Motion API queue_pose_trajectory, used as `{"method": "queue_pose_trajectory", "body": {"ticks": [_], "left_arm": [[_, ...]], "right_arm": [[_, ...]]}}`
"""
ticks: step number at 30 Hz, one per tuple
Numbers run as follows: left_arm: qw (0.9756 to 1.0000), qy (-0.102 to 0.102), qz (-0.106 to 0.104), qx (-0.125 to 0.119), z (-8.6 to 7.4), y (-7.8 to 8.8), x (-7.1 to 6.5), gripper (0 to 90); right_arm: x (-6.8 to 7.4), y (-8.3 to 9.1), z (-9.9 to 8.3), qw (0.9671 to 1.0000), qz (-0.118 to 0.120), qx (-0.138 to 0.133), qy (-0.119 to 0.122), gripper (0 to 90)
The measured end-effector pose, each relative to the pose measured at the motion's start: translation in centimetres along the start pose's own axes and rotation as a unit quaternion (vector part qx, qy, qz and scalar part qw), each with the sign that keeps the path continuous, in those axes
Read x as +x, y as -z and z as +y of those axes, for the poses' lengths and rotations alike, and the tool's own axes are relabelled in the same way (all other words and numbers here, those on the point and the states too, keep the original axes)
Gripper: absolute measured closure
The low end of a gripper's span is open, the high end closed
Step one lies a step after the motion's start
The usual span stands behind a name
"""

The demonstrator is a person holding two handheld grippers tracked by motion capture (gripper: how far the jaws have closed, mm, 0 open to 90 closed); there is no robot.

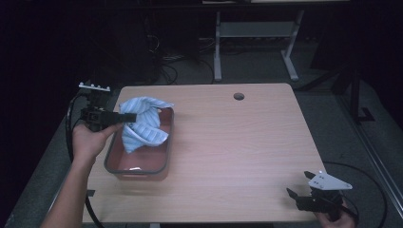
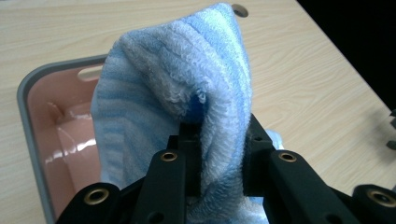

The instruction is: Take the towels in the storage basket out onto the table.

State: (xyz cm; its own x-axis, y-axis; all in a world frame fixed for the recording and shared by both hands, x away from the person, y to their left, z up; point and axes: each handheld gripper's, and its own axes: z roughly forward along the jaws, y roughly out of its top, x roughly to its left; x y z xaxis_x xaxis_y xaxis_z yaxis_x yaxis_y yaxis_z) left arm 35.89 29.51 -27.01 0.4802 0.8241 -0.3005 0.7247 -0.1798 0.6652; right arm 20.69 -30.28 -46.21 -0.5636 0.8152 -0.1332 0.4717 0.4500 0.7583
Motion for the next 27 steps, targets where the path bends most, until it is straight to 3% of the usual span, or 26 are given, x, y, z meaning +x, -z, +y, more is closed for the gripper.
{"method": "queue_pose_trajectory", "body": {"ticks": [7,27], "left_arm": [[1.0000,-0.006,-0.005,-0.001,0.8,-0.1,-1.1,74.2],[0.9984,-0.049,-0.029,0.005,3.8,-2.0,-5.7,74.0]], "right_arm": [[0.0,0.1,0.0,1.0000,-0.002,-0.002,0.000,14.7],[0.0,0.1,0.1,1.0000,-0.001,-0.004,0.001,14.7]]}}
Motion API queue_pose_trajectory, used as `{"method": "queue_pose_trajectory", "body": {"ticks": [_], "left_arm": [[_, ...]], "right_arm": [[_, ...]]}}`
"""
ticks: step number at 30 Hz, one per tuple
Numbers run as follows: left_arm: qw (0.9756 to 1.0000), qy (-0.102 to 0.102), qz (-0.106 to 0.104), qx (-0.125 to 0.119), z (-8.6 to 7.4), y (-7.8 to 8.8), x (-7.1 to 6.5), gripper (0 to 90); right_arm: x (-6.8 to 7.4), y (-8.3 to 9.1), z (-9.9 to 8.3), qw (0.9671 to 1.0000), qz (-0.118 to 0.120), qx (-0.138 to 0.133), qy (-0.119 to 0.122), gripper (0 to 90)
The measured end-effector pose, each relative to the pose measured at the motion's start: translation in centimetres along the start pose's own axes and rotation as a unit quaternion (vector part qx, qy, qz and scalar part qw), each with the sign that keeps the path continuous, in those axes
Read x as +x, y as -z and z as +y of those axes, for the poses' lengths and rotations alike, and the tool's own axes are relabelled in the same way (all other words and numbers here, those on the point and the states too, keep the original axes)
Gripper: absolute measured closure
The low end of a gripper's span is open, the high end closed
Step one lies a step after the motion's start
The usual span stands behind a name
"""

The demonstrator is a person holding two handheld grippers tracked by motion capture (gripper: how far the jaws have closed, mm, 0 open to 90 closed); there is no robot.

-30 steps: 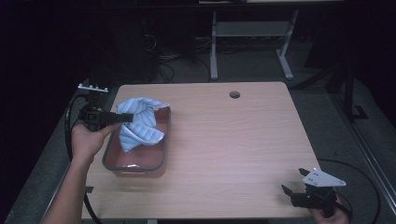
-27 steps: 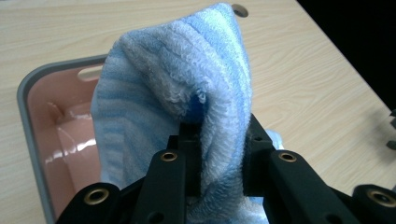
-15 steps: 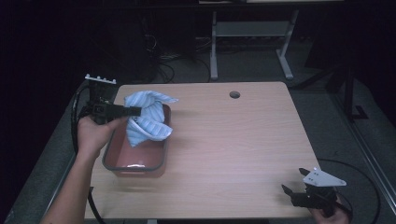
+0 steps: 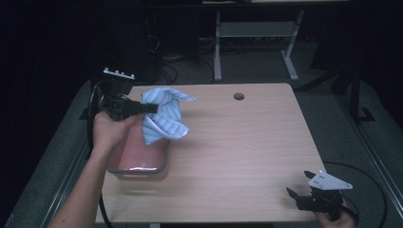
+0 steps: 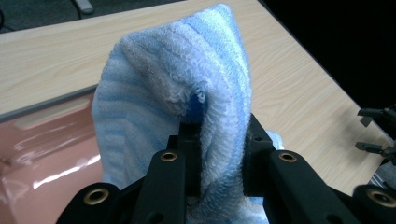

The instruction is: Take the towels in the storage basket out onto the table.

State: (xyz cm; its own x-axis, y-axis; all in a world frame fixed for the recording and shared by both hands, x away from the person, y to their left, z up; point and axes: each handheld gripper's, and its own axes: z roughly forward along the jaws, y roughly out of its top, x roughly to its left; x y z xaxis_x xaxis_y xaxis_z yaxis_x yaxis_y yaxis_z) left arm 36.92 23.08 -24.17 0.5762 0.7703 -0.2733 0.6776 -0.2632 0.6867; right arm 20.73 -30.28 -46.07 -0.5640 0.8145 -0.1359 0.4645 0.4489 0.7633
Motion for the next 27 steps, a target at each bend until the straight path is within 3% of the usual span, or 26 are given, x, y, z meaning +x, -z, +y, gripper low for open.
{"method": "queue_pose_trajectory", "body": {"ticks": [18,27], "left_arm": [[0.9994,-0.025,-0.020,0.012,2.9,-2.9,-3.1,74.1],[0.9982,-0.039,-0.039,0.025,3.8,-5.6,-4.8,74.0]], "right_arm": [[-0.2,0.2,-0.4,1.0000,-0.004,-0.005,-0.002,14.7],[-0.4,0.5,-0.5,0.9999,-0.005,-0.008,-0.009,14.7]]}}
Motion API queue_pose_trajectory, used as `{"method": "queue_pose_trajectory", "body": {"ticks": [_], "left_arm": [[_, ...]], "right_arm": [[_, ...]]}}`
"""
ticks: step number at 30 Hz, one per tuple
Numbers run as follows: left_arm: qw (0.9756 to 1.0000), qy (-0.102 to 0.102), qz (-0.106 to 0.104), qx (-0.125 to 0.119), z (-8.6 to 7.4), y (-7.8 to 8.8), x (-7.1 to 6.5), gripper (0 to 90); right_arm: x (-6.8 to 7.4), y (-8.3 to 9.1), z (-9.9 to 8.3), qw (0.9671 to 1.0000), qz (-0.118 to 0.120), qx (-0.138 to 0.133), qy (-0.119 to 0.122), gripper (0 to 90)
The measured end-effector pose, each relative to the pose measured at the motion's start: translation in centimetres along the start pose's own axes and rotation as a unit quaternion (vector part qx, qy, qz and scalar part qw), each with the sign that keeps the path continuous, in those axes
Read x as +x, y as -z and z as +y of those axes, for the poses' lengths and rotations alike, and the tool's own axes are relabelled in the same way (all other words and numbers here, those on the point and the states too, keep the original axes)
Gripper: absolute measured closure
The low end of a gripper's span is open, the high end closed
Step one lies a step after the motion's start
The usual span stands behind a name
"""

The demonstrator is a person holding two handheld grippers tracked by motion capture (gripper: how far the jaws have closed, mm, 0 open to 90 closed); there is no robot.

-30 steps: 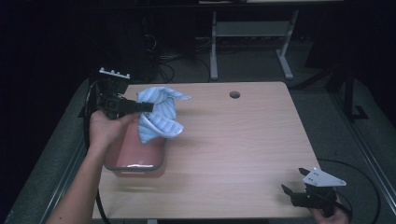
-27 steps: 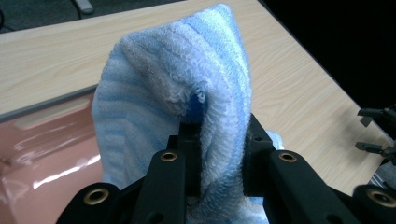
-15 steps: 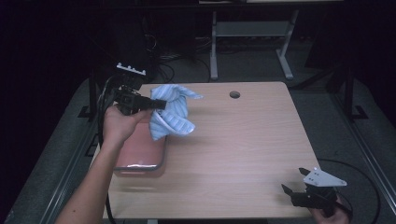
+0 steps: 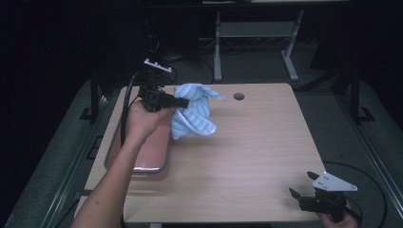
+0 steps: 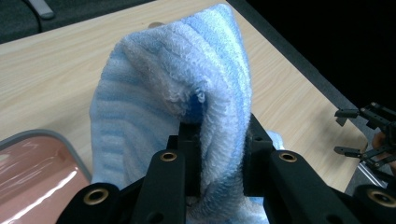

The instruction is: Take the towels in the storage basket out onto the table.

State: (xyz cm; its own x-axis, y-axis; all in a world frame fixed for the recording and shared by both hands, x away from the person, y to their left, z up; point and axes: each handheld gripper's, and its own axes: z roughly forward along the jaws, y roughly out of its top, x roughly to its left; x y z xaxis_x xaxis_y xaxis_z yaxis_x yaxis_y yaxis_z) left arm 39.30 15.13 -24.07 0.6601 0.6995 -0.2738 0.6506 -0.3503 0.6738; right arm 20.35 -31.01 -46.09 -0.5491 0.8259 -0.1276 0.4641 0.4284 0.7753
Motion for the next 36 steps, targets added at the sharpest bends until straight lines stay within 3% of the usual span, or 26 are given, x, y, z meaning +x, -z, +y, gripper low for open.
{"method": "queue_pose_trajectory", "body": {"ticks": [6,18,36], "left_arm": [[0.9999,-0.007,-0.009,0.003,0.5,-1.7,-1.0,74.0],[0.9993,-0.010,-0.022,0.027,0.6,-5.4,-1.5,74.0],[0.9987,-0.013,-0.022,0.043,0.9,-10.2,-2.4,74.0]], "right_arm": [[0.0,0.1,0.0,1.0000,0.002,-0.003,0.001,14.7],[-0.1,0.2,0.0,1.0000,0.004,-0.005,-0.003,14.7],[-0.2,0.2,0.0,1.0000,0.002,-0.004,-0.003,14.7]]}}
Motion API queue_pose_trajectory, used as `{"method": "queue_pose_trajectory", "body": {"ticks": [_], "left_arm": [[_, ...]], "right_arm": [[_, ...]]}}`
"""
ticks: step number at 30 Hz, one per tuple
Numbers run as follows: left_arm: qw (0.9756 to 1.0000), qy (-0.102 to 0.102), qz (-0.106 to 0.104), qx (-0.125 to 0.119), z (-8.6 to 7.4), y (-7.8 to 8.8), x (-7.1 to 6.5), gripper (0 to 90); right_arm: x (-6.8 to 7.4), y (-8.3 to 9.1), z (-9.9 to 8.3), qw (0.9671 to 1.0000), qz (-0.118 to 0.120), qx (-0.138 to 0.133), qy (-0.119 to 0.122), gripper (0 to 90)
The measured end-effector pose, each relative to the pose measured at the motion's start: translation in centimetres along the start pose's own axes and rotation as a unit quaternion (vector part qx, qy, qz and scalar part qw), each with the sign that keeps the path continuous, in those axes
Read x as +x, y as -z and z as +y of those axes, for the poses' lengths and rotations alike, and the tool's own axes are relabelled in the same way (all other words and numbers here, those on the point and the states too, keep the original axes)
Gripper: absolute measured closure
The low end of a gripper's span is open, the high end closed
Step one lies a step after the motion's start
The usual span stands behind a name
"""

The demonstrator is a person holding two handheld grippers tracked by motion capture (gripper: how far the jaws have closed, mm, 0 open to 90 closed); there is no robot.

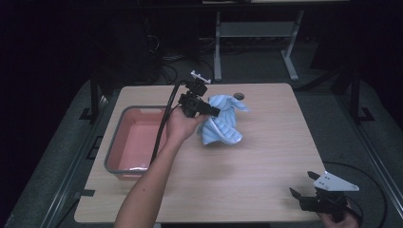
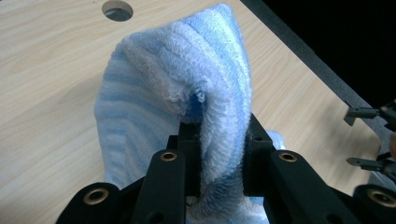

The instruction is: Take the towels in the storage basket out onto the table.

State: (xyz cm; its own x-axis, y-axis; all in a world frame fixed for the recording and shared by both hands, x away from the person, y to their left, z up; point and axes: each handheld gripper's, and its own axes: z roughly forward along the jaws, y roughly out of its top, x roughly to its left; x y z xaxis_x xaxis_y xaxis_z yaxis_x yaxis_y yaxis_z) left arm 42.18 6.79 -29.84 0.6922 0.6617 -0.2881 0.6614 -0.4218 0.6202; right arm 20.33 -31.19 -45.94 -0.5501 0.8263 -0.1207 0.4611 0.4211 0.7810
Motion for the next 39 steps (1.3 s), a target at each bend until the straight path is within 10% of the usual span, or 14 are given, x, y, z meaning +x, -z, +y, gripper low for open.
{"method": "queue_pose_trajectory", "body": {"ticks": [39], "left_arm": [[0.9974,0.006,-0.010,0.071,-1.8,-11.3,-1.1,73.5]], "right_arm": [[-0.3,-0.2,-0.1,1.0000,-0.002,0.001,-0.007,14.7]]}}
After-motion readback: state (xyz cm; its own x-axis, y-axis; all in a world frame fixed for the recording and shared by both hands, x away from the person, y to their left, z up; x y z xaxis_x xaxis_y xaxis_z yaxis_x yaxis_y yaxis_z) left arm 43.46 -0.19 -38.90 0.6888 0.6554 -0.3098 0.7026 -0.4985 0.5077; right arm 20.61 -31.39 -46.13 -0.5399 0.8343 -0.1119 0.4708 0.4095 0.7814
